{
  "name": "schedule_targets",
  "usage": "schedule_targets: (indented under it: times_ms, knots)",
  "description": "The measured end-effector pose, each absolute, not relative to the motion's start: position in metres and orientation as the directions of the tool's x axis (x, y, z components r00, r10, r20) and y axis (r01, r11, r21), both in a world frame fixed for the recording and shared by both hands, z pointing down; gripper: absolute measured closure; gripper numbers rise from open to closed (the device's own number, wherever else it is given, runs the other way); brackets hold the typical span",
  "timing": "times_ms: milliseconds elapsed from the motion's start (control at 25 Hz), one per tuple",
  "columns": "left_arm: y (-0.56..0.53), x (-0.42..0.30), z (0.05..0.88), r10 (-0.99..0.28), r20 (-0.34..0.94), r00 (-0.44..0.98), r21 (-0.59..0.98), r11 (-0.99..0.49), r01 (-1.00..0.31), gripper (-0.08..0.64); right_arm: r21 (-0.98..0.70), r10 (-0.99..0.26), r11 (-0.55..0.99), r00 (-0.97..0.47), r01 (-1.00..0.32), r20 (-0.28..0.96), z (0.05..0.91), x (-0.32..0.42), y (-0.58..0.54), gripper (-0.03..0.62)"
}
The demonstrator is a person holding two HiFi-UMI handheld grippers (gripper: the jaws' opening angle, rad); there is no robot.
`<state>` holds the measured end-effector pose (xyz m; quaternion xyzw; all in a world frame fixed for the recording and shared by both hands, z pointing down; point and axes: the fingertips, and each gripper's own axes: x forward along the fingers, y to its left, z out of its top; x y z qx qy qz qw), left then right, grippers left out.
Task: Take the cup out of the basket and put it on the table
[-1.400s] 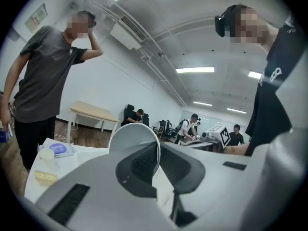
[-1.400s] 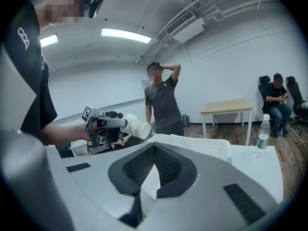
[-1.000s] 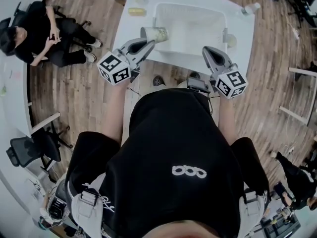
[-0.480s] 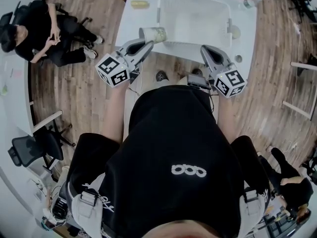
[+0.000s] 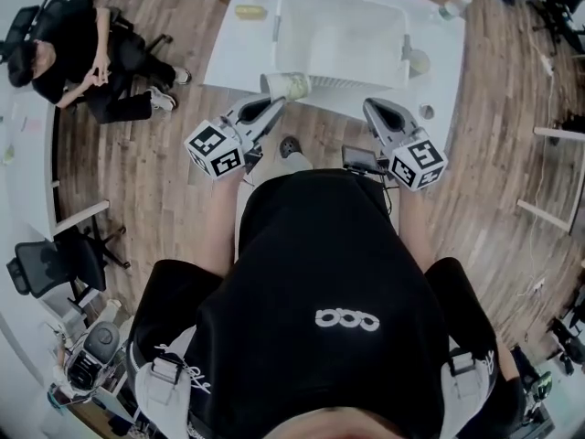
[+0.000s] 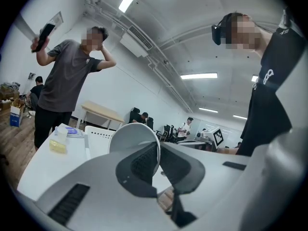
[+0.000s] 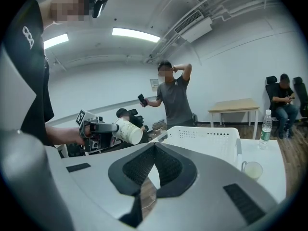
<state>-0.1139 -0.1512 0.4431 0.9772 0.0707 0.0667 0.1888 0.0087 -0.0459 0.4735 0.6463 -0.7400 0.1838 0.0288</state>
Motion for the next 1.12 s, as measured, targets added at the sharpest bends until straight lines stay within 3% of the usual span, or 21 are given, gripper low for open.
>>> schedule_targets:
  times_ms: [520,1120]
  knots:
    - [-0.016,-0.08,0.447,0.13,0.088,0.988,0.42,-0.904,0.081,0.543,-0.264,-0.944,0.093,-0.169,-0.96,0.284,0.473,0.036,0.082,0.568]
    - [0.056,-0.094,0.451,0.045,0.051,0.998,0.396,-0.918,0.021,0.543,-0.247,-0.945,0.1,-0.17,-0.964,0.279,0.481,0.04,0.164,0.568]
